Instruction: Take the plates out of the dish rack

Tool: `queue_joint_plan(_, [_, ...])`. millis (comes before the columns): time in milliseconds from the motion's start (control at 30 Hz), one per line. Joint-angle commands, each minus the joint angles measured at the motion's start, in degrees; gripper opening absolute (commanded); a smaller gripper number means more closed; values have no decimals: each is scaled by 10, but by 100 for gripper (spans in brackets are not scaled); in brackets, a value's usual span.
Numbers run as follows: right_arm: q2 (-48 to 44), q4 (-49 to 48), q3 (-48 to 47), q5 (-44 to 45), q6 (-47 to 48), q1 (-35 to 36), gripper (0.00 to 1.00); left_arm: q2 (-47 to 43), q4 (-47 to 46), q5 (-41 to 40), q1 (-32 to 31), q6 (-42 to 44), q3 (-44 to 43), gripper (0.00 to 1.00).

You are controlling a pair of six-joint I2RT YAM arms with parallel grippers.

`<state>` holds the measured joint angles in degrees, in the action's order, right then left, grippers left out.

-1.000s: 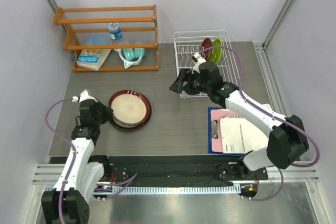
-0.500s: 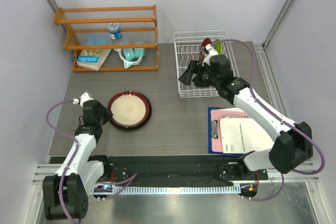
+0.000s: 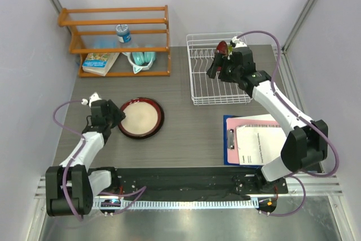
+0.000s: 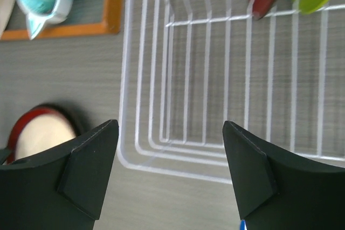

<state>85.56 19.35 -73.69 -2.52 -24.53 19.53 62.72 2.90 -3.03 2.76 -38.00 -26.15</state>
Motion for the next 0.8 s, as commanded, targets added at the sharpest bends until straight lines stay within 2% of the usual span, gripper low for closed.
queue_joint_plan(0, [47, 12, -70, 111, 40, -21, 84, -19, 15, -25, 0, 13, -37, 61])
queue_joint_plan(33, [61, 12, -91, 139, 41, -25, 84, -23, 25, -26, 0, 20, -55, 63])
queue_joint_plan(67, [74, 16, -108, 150, 45, -31, 84, -26, 38, -28, 0, 22, -62, 73])
queue_joint_plan(200, [154, 32, -181, 198, 80, -37, 84, -46, 55, -27, 0, -3, -86, 75])
queue_joint_plan(400, [259, 44, -317, 221, 120, -49, 81, -98, 50, 83, 0, -23, -108, 80])
queue_joint_plan(467, [305, 53, -348, 234, 136, -49, 81, -111, 48, 129, 0, -23, -116, 87])
queue_joint_plan(600, [363, 62, -414, 239, 145, -54, 80, -122, 25, 203, 0, -32, -116, 89])
queue_joint_plan(633, [384, 67, -425, 239, 148, -53, 78, -122, 12, 215, 0, -36, -115, 90])
queue_joint_plan(667, [394, 69, -435, 241, 150, -55, 77, -121, 0, 228, 0, -38, -111, 97])
queue_joint_plan(700, [404, 77, -456, 251, 156, -54, 77, -117, -11, 258, 0, -48, -104, 99])
queue_joint_plan(767, [427, 80, -473, 250, 163, -55, 71, -113, -26, 286, -1, -52, -100, 99])
